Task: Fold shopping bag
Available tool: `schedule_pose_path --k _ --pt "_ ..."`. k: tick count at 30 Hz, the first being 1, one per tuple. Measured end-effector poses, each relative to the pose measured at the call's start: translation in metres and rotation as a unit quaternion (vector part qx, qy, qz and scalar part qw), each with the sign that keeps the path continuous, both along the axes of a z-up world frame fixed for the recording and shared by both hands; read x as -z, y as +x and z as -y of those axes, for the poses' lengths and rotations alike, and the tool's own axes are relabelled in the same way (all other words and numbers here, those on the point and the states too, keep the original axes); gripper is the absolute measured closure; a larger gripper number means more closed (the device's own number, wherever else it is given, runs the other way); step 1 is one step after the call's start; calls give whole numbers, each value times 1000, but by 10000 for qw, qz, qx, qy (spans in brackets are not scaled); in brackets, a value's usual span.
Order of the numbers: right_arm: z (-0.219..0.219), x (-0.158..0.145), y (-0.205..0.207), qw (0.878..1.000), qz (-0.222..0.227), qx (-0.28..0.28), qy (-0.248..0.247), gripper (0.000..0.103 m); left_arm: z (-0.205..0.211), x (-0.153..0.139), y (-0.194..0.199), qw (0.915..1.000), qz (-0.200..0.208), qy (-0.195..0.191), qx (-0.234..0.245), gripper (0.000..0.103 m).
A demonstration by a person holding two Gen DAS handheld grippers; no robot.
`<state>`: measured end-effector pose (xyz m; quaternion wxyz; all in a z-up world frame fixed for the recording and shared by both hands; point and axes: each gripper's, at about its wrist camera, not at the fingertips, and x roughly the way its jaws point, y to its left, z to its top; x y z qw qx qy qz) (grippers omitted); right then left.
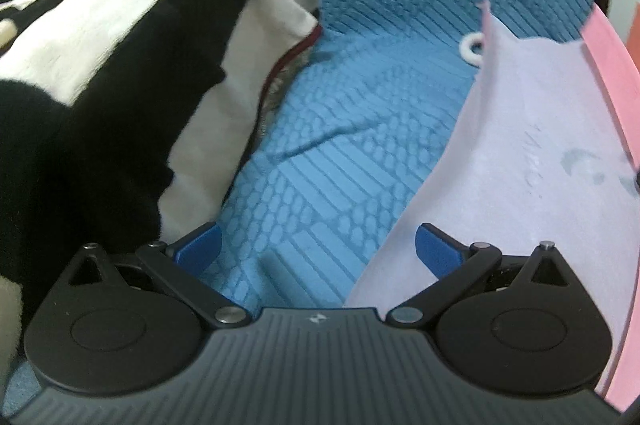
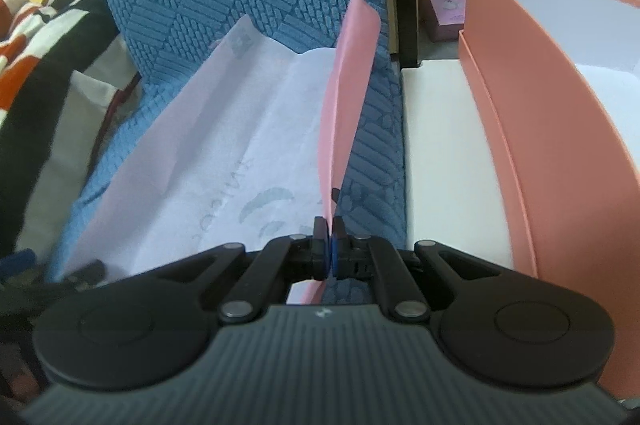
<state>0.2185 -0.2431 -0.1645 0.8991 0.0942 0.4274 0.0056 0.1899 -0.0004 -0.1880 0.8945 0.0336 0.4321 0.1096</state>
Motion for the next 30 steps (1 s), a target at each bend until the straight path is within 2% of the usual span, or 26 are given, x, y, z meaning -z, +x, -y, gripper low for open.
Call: schedule_pose_path --k 4,10,16,21,25,30 --pt "2 0 0 10000 9 25 -10 99 -5 4 7 9999 -93 -47 -117 0" --pt "3 2 0 10000 -48 23 -49 99 -6 14 25 9995 -246 176 -115 0" --pt "6 4 0 9999 -142 -41 30 99 -12 18 39 9988 -219 343 -270 0" --pt "6 3 0 9997 -164 -31 176 98 -13 8 34 9995 -294 -57 -84 0" --pt "7 1 0 9992 -160 -10 370 98 -8 -17 18 9984 -29 -499 250 0" --pt "5 -1 -1 9986 -141 -44 512 98 -2 -47 -3 9932 230 -1032 492 0"
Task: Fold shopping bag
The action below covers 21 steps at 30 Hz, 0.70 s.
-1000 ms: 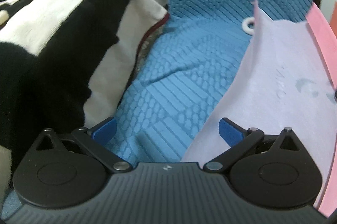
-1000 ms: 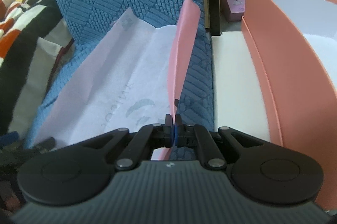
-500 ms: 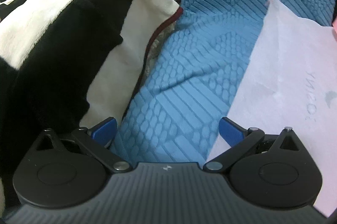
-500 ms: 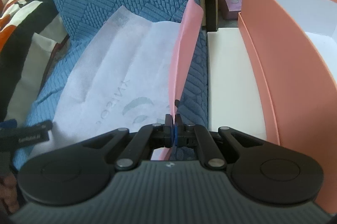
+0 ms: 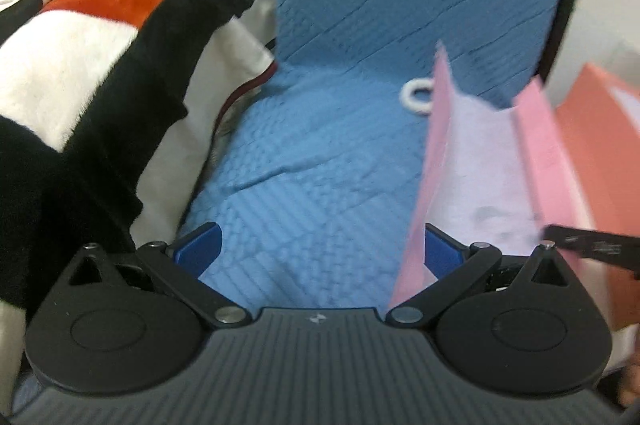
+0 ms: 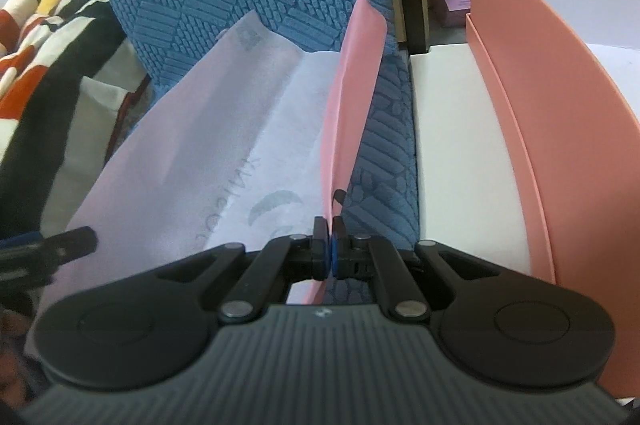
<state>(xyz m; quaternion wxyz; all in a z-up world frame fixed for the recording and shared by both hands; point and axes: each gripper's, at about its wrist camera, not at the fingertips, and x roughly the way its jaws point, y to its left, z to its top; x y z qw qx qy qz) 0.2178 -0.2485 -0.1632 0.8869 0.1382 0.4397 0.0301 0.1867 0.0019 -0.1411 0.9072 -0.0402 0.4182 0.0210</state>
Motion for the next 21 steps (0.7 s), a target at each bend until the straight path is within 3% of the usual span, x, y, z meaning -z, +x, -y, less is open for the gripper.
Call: schedule_pose_path --k 13,21 --pt "4 3 0 9993 -93 51 364 98 10 -59 -46 9931 540 -955 423 0" --pt "9 4 -2 9980 -119 77 608 98 27 -73 -70 9816 621 -1538 942 18"
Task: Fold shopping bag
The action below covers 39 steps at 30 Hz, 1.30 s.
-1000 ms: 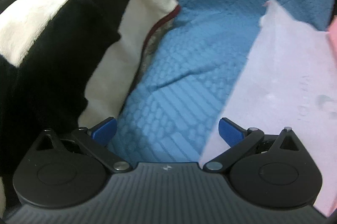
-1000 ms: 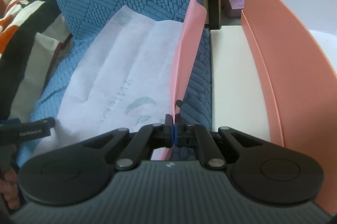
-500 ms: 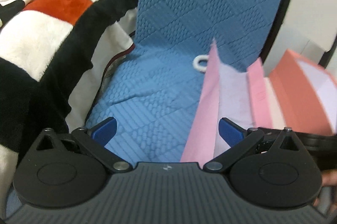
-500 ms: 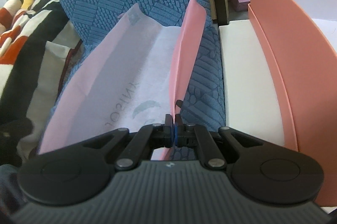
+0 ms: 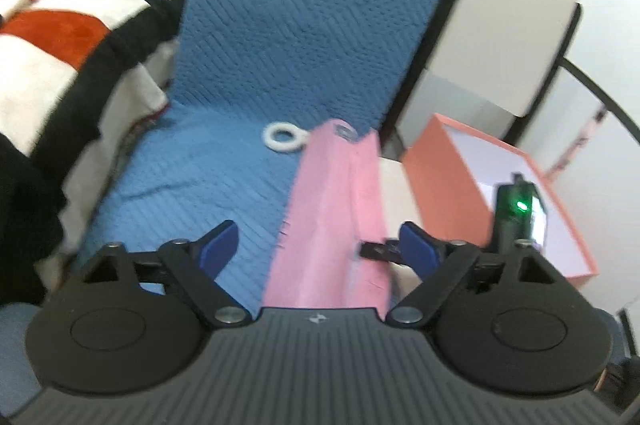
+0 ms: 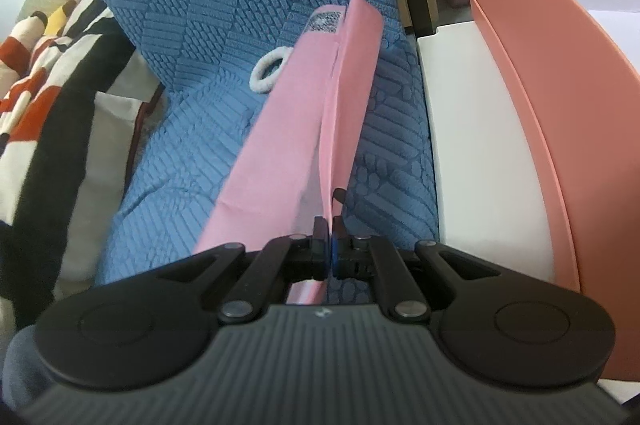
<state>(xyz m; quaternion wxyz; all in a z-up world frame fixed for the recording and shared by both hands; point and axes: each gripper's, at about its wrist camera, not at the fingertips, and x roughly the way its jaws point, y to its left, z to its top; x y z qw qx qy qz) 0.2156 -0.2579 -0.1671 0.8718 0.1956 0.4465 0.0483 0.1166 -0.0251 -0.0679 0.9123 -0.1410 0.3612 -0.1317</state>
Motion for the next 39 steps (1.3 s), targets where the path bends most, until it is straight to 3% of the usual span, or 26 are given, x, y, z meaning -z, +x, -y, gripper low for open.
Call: schedule_pose_path --k 5,9,14,18,22,26,30,33,39 --pt "4 2 -1 9998 -35 8 190 98 13 21 -3 9982 -420 -182 388 50" --pt "6 5 -1 9997 -128 28 209 98 9 36 -16 9953 -803 -256 470 66" --pt "9 10 -1 9995 -203 83 231 98 -1 43 -47 9904 -1246 -8 591 87" --pt "6 10 -1 9996 -183 53 217 98 3 59 -68 9831 -1649 205 768 91" --pt "4 9 -1 9997 -161 1 192 98 19 91 -60 9768 -1923 388 853 91" --pt "4 13 -3 9997 -216 -29 122 98 31 98 -49 9808 -1637 703 794 91" --pt "7 16 -4 9997 -238 12 71 98 24 90 -42 9897 -1225 506 543 91" --pt "7 16 -4 9997 -222 15 -56 98 4 80 -45 9964 -841 75 47 90" --pt "2 18 -4 9994 -203 -62 -273 98 -37 73 -33 9915 -658 -635 -930 89"
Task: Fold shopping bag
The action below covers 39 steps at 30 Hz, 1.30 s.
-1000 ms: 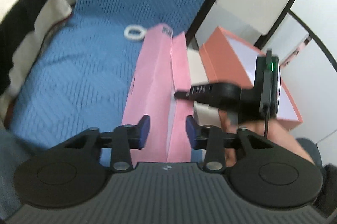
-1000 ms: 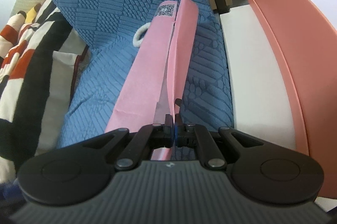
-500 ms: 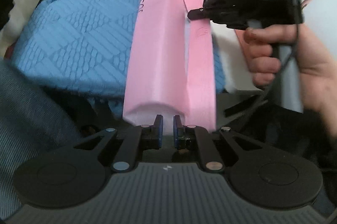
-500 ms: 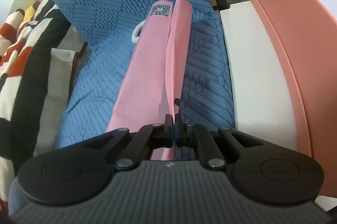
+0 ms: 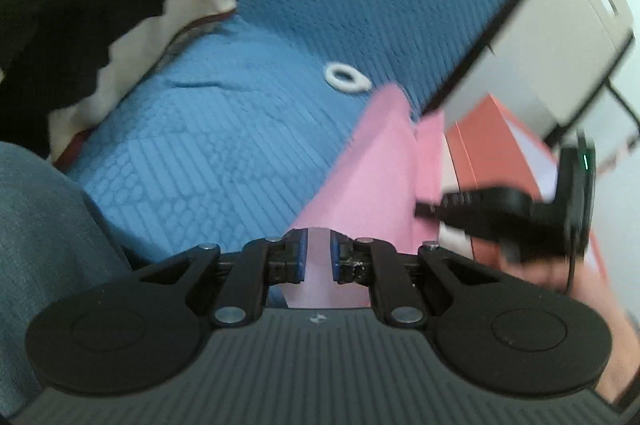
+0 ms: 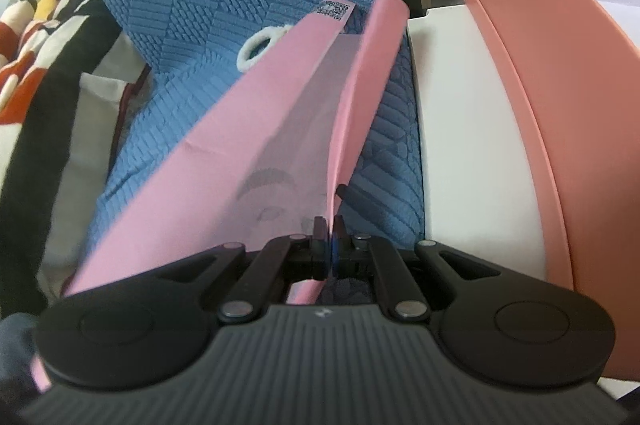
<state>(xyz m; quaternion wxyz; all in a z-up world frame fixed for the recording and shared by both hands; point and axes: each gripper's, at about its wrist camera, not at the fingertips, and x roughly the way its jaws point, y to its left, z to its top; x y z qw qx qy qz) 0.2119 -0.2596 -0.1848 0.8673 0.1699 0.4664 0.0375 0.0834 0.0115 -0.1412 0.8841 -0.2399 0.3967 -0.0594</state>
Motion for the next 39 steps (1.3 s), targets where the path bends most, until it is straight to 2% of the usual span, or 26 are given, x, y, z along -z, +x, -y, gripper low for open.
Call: schedule_pose_path --k 7,9,10,12,13,18,25,32,39 --pt "-6 1 -1 9999 0 -97 -132 98 -14 10 18 9976 -28 -306 -627 89" --pt "-9 1 -1 9998 12 -126 -150 98 -10 14 27 9980 -38 -185 -597 89" --pt "-10 1 -1 9998 8 -134 -165 98 -6 16 30 9982 -36 -45 -599 85" --pt "-11 -1 -3 9997 16 -145 -194 98 2 16 34 9961 -74 472 -738 71" --pt "-12 -2 -4 9997 37 -166 -197 98 4 16 35 9951 -68 608 -776 62" --pt "-15 -5 -8 9995 123 -253 -136 98 12 23 52 9985 -104 456 -268 58" --pt "-15 -3 -7 9996 59 -203 -159 98 30 33 86 9939 -100 855 687 59" --pt "-9 -4 0 9998 125 -41 -145 96 22 51 118 9915 -294 1073 672 59" --pt "0 -6 19 9998 99 162 -84 93 10 57 127 9899 -407 1145 736 59"
